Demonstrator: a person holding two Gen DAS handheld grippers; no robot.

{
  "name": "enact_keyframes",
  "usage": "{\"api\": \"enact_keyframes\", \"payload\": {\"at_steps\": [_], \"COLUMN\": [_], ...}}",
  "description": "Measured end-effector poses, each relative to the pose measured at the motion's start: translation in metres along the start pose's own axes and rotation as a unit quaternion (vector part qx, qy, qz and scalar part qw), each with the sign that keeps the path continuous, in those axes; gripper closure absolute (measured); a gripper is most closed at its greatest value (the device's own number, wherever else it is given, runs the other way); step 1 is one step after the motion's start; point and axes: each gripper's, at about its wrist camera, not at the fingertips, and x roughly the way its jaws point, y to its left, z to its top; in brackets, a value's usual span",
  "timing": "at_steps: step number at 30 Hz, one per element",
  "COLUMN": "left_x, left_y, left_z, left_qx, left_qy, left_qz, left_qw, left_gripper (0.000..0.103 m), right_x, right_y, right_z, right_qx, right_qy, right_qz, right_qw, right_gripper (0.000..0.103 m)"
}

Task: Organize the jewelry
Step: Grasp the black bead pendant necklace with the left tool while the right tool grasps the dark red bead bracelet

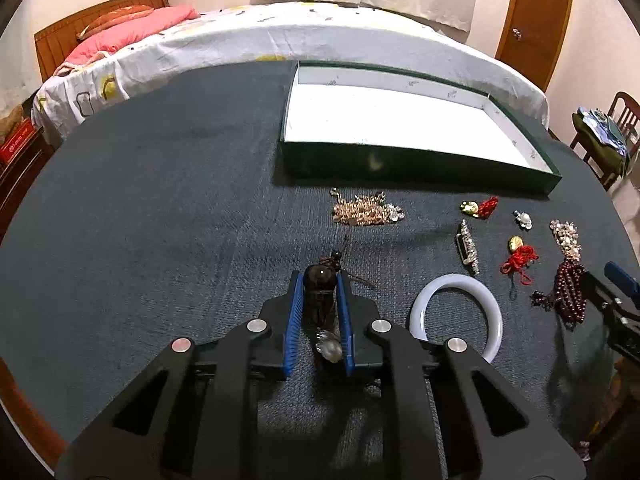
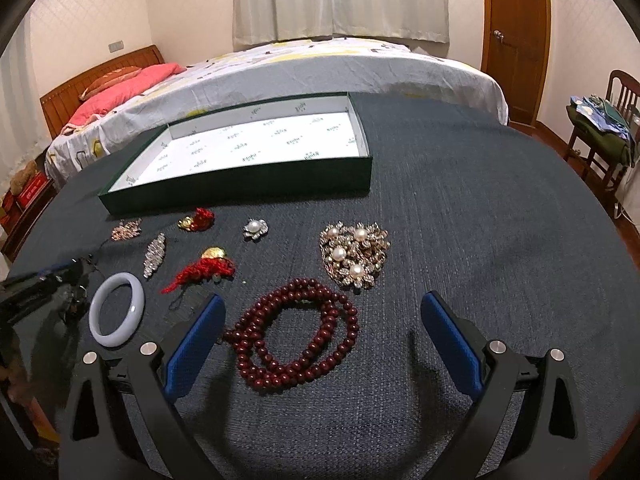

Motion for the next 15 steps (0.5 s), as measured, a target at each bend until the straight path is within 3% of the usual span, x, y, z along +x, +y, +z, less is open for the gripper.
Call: {"api": "enact_keyframes", "payload": {"at_steps": [11,12,14,15], "left_x": [-0.007,-0.007,-0.007,-0.006], "left_y": [0.002,0.002,0.001,0.001], "left_z": [0.002,0.001,0.001,0.001], "left_qx": [0.0,-0.001,0.0,0.0], "left_qy": [-0.008,-0.008,-0.008,-0.007], "left_qz": [-0.002,-0.003,-0.003,-0.003], "left_qw": [1.0,1.0,1.0,1.0], "left_gripper": [0.086,0.086,0.086,0.086], "right_x": [0.013,0.015,0.018,0.017], "right_y": [0.009,0.01,0.009,0.009], "right_z": [-0.002,-0.002,-0.003,-0.003], "right_qx": [-0.019,-0.022,-0.02,-0.02], "right_qy": [0.019,0.023,0.032,0.032], "right_qz": [-0.024,-0.024,-0.021,-0.022], "right_qw": [0.999,0.999,0.999,0.999], "right_gripper": [0.009,0.012,0.033,0.033]}}
